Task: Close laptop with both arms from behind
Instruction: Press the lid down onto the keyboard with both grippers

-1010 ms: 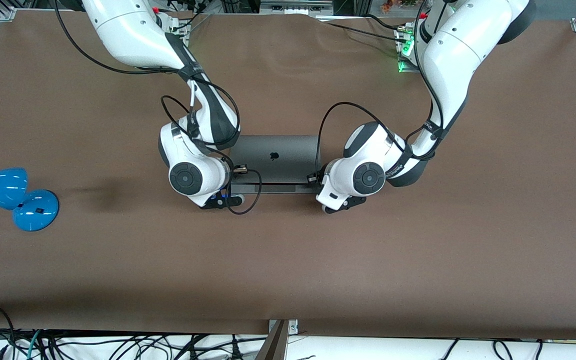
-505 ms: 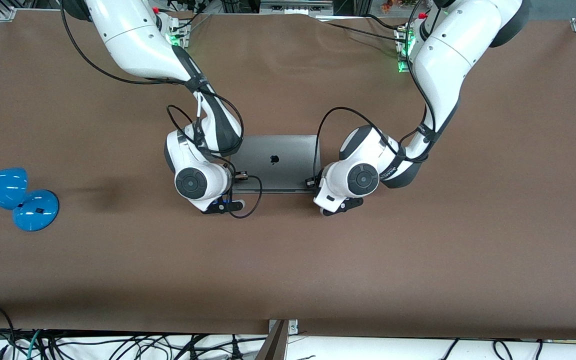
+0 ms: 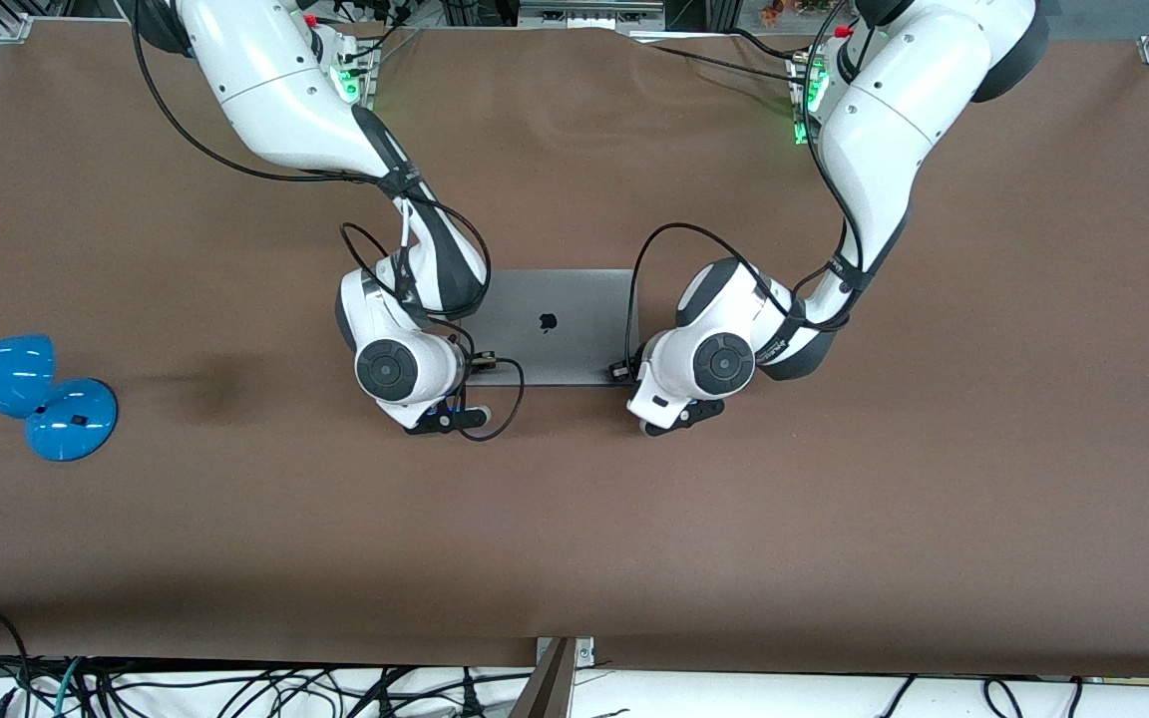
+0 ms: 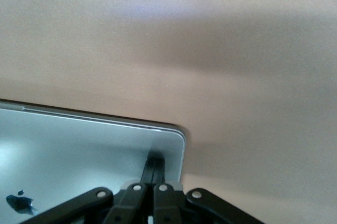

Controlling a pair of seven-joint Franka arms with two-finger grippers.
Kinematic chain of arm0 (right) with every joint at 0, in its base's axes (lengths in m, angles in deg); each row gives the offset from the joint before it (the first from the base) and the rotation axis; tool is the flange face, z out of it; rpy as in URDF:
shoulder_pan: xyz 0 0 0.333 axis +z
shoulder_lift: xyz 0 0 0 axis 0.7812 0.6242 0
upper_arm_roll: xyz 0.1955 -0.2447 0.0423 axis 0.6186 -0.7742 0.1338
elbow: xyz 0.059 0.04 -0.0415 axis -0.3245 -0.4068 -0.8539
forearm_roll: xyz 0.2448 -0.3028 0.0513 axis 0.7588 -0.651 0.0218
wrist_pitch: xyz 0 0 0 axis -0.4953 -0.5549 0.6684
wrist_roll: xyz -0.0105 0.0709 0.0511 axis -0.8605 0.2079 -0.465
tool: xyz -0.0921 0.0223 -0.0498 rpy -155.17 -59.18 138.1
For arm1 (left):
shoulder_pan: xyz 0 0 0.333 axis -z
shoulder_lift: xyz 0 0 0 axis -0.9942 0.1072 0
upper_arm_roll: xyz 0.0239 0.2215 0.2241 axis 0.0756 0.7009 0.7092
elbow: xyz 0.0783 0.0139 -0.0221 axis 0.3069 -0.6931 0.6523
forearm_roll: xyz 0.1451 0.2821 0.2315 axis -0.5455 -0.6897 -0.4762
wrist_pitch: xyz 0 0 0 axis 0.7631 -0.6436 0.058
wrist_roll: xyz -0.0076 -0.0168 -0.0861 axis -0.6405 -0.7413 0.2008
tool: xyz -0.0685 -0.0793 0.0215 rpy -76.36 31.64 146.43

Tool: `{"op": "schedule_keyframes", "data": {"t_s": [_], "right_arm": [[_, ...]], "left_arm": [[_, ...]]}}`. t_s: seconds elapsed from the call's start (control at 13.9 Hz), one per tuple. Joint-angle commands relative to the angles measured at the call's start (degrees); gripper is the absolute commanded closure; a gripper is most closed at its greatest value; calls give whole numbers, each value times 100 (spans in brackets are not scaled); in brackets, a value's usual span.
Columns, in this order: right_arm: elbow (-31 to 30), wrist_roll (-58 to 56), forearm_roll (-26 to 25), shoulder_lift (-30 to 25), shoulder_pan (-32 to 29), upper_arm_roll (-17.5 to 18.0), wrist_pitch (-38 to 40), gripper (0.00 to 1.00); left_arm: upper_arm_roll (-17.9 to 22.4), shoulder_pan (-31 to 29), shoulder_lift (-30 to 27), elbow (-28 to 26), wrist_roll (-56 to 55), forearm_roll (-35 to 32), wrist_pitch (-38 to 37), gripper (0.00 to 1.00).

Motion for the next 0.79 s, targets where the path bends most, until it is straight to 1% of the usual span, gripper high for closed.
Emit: {"op": "schedule_keyframes", "data": {"t_s": [0.0,0.36,0.43,0.51,0.58,0.72], "right_arm": [[168,-49,-164,174,-40,25,-66,100],[185,-48,-164,157,-40,25,-93,100],[307,-49,-172,130,-40,25,-6,100],[396,38,-164,87,-40,25,56,28],[423,92,-181,-1,-5,25,65,0],[423,92,-181,-343,4,16,74,0]], "left_arm": [[234,273,131,203,-48,-168,92,100],[252,283,192,195,-39,-168,145,100],[252,274,175,203,-30,-168,145,92],[244,248,140,195,-65,-160,137,49],[244,204,53,195,-57,-203,128,0],[235,108,-167,186,-30,-195,14,0]]}}
